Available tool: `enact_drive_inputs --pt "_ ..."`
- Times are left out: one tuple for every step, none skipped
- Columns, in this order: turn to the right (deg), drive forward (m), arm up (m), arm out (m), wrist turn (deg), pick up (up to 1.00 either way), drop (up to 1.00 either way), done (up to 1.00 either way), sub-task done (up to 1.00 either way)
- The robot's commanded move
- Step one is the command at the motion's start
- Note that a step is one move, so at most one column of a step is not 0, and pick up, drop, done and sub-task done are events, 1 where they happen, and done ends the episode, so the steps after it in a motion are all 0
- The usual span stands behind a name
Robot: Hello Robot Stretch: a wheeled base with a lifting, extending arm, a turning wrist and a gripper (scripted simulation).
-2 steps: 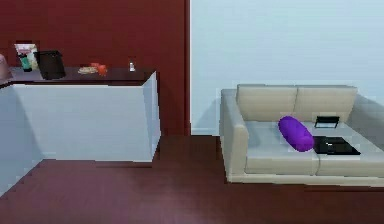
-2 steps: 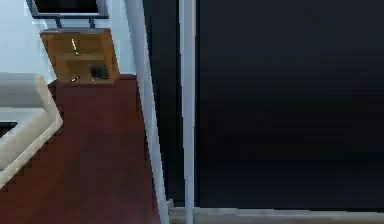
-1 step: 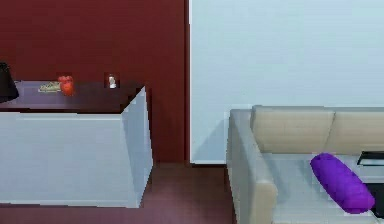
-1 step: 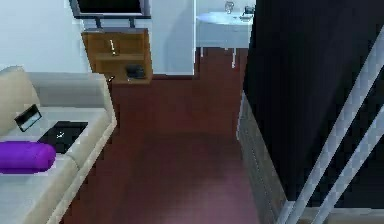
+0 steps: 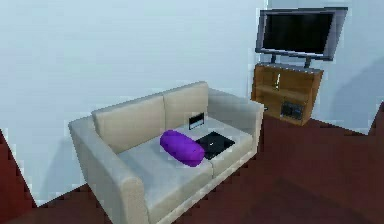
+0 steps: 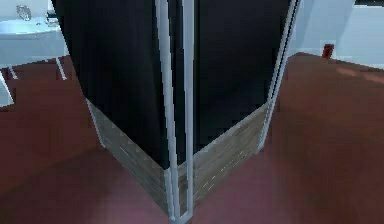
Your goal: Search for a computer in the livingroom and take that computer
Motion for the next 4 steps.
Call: enact_drive_inputs --pt "15.0 0.00 0.00 0.00 0.0 0.00 0.00 0.00 0.00" --pt "0.0 0.45 0.00 0.00 0.0 0.00 0.00 0.00 0.00" --pt "-45.0 0.00 0.00 0.00 0.0 0.00 0.00 0.00 0.00" --pt "-45.0 0.00 0.00 0.00 0.0 0.00 0.00 0.00 0.00"
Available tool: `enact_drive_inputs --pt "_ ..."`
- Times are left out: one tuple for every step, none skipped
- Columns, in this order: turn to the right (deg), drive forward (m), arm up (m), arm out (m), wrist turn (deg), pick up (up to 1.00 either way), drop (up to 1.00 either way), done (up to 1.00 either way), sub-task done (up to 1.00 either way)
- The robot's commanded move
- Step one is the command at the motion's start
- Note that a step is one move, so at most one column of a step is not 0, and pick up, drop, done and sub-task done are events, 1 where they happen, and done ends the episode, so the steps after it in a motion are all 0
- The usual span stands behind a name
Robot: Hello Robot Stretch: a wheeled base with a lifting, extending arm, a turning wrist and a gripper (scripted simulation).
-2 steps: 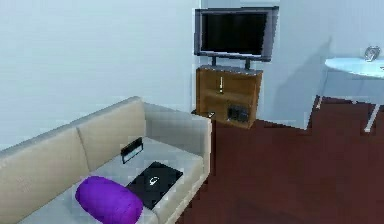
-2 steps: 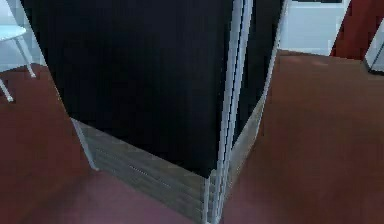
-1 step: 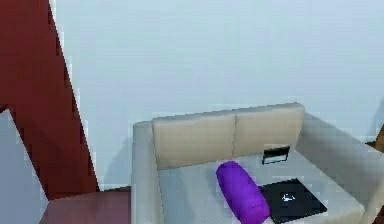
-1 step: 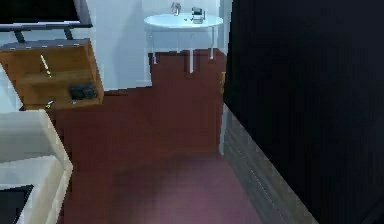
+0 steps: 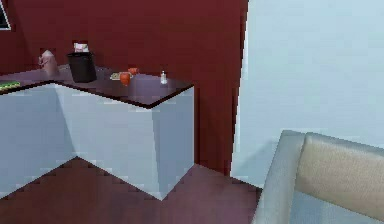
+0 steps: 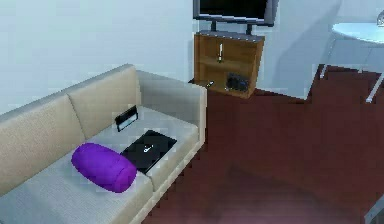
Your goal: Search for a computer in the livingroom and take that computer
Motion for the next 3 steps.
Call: enact_drive_inputs --pt "-12.0 0.00 0.00 0.00 0.0 0.00 0.00 0.00 0.00" --pt "45.0 0.00 0.00 0.00 0.0 0.00 0.00 0.00 0.00" --pt "45.0 0.00 0.00 0.00 0.0 0.00 0.00 0.00 0.00"
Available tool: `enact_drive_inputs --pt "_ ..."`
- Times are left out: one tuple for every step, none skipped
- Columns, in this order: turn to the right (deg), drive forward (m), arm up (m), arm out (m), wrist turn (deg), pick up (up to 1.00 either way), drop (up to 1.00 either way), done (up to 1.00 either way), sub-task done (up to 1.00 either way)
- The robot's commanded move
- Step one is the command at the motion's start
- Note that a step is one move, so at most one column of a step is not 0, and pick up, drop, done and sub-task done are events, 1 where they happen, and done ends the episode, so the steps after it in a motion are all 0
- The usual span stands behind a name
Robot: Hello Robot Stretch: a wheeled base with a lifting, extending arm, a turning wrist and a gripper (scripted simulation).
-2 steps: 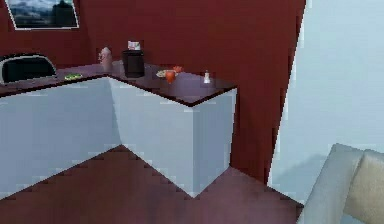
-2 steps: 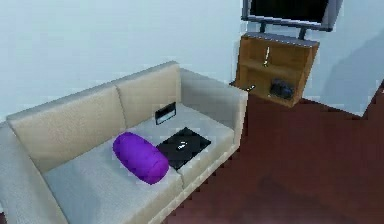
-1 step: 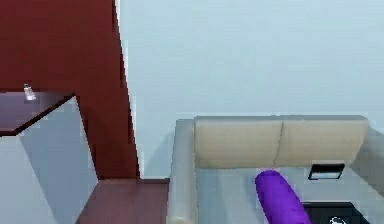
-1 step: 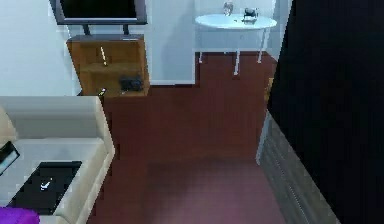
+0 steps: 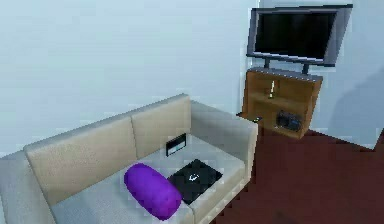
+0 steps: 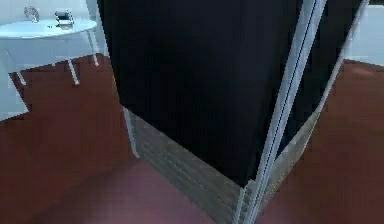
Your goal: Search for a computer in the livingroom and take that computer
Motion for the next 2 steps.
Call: enact_drive_inputs --pt "27.0 0.00 0.00 0.00 0.0 0.00 0.00 0.00 0.00" --pt "0.0 1.00 0.00 0.00 0.0 0.00 0.00 0.00 0.00"
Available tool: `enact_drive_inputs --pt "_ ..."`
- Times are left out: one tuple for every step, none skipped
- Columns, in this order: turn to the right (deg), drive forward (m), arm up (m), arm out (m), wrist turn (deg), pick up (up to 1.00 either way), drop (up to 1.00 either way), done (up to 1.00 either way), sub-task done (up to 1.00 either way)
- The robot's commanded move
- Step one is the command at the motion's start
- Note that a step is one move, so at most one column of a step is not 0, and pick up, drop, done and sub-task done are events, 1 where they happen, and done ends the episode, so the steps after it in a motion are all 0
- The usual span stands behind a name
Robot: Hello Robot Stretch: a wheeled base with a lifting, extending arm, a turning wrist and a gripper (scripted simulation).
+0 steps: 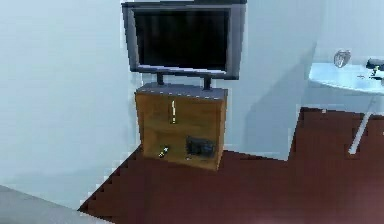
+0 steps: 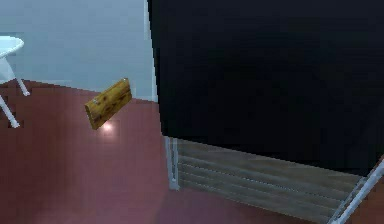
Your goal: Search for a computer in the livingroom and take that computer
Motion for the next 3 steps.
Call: enact_drive_inputs --pt "15.0 0.00 0.00 0.00 0.0 0.00 0.00 0.00 0.00" --pt "0.0 0.15 0.00 0.00 0.0 0.00 0.00 0.00 0.00" --pt "45.0 0.00 0.00 0.00 0.0 0.00 0.00 0.00 0.00"
